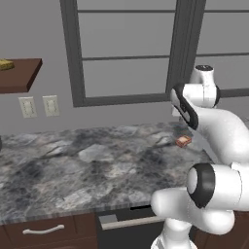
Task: Locate and retrieve the sponge and bar soap from the cabinet. Place them next to the sink.
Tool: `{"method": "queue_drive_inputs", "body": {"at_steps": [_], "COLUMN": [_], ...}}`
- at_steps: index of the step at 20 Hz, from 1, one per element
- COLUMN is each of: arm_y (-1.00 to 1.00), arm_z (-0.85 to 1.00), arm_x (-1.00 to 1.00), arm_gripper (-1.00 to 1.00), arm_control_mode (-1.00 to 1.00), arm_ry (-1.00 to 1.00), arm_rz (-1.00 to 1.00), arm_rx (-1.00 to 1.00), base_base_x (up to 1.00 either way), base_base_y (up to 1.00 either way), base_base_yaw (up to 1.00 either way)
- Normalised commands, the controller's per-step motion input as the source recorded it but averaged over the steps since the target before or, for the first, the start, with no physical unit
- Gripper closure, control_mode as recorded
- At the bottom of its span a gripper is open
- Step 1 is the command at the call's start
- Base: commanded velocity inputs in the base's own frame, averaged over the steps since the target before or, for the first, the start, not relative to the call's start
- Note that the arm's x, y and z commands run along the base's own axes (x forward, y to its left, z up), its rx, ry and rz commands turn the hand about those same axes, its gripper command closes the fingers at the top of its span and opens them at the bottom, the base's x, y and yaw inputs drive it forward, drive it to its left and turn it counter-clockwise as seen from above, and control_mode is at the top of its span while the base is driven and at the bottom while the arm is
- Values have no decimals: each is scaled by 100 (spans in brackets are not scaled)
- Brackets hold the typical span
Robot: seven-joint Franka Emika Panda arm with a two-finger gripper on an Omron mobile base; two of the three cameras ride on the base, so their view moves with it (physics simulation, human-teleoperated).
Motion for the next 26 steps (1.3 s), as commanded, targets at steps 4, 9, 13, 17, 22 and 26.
{"method": "queue_drive_inputs", "body": {"at_steps": [4,9,13,17,22,26], "arm_y": [25,49,3,0,0,0], "arm_z": [29,6,0,0,0,0], "arm_x": [-66,-25,0,0,0,0], "arm_gripper": [-100,-100,-100,-100,-100,-100], "arm_control_mode": [-100,-100,-100,100,100,100], "arm_ry": [-22,0,0,0,0,0], "arm_rz": [3,2,0,0,0,0], "arm_rx": [5,-2,0,0,0,0], "base_base_x": [0,0,0,0,-12,-9], "base_base_y": [0,0,0,21,77,77], "base_base_yaw": [0,0,0,-4,-8,-3]}}
